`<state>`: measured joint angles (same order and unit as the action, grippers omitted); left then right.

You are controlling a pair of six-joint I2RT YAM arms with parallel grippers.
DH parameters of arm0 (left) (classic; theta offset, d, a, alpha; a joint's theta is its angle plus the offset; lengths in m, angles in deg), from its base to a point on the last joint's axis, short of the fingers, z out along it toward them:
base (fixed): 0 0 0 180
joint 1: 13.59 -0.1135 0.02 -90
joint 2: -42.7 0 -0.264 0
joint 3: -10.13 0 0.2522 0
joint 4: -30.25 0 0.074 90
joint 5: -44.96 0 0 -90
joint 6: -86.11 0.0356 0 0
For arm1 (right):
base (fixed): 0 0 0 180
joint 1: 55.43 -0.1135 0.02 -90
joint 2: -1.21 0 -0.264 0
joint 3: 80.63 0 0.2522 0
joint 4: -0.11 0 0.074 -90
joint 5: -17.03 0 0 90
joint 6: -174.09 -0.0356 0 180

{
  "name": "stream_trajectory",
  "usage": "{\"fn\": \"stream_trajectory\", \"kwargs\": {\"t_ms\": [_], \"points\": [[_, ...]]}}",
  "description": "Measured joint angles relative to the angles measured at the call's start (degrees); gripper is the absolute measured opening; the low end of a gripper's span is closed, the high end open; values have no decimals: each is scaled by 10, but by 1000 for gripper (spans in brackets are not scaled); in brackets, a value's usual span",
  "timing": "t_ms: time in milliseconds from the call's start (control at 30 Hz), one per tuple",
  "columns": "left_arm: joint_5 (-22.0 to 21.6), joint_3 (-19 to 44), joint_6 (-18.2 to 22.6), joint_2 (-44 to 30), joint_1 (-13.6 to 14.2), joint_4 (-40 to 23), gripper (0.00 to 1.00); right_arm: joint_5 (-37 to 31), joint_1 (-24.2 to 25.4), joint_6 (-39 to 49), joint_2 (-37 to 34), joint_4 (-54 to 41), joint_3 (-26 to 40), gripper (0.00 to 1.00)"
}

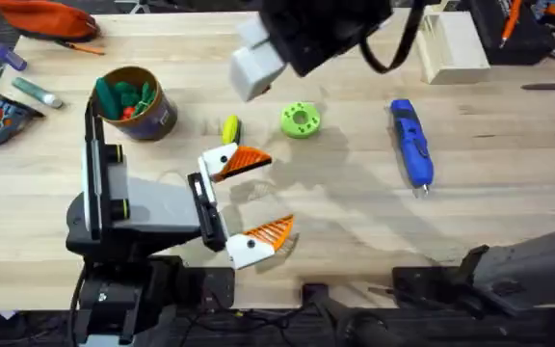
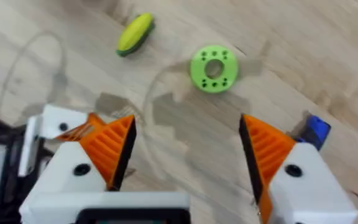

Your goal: Pick up the gripper from the table and insert it into the empty holder that is missing its gripper. Then pick up a screw, insert it into the mounting hole, and use the screwdriver to tighten it. Finally, clean up the table by picking up the vegetable and placing it into the bucket.

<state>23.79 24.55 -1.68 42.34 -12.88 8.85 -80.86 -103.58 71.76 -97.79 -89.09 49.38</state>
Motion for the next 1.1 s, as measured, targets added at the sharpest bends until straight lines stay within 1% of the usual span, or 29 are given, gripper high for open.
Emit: {"fn": "stream_trajectory", "kwargs": {"t_ms": [100,200,367,467,633,767,933,1100], "points": [[0,0,0,0,0,0,989,-20,16,-14,0,-11,-2,955],[0,0,0,0,0,0,989,-32,27,-22,8,0,-24,956],[0,0,0,0,0,0,989,-44,38,-44,52,38,-114,956],[0,0,0,0,0,0,989,-46,55,-62,88,58,-172,958],[0,0,0,0,0,0,989,-48,113,-92,145,70,-255,957],[0,0,0,0,0,0,988,-49,170,-106,167,67,-298,958],[0,0,0,0,0,0,989,-50,236,-113,161,47,-311,958],[0,0,0,0,0,0,989,-50,279,-113,160,37,-311,959]]}}
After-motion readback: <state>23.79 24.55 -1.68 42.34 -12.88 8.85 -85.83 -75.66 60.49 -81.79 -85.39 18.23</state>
